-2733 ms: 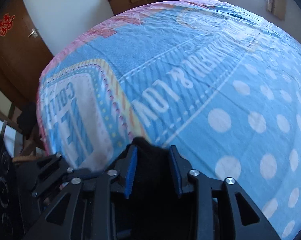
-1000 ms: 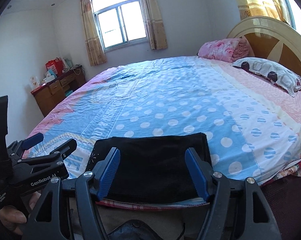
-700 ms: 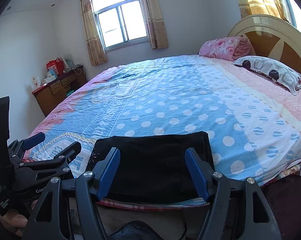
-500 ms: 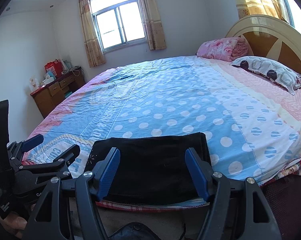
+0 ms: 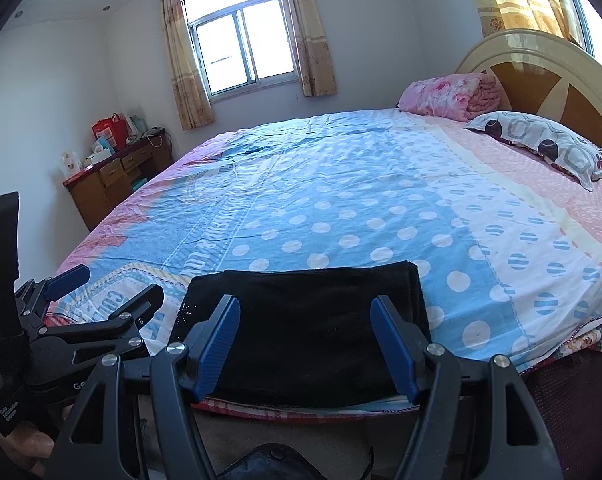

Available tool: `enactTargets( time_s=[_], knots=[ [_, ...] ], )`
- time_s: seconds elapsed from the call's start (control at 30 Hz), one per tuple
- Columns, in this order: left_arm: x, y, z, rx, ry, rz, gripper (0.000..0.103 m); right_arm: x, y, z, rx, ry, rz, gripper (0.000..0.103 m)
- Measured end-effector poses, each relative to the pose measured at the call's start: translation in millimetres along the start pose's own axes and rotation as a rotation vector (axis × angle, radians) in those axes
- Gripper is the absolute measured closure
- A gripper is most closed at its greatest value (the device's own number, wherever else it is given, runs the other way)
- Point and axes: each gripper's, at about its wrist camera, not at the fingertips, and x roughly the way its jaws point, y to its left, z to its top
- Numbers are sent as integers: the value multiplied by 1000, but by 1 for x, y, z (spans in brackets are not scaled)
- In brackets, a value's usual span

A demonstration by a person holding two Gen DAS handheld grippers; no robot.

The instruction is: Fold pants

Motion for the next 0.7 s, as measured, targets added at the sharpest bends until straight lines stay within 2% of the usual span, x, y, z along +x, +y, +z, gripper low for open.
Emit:
enactTargets(
  time_s=[0.17, 0.33, 0.47, 0.63, 0.7],
  knots=[
    [33, 3, -3, -20, 88, -87, 0, 12, -17, 0, 29, 10, 21, 33],
    [99, 10, -16, -36, 235, -46, 0, 50, -49, -4, 15, 29, 31, 34],
    [130, 14, -29, -83, 340, -136, 1, 86, -79, -14, 83, 102, 4, 34],
    [137, 23, -38, -160, 359, -184, 0, 108, -101, -27, 131, 163, -55, 34],
    [139, 25, -45, -211, 380, -239, 0, 114, -105, -30, 167, 201, 16, 34]
  ],
)
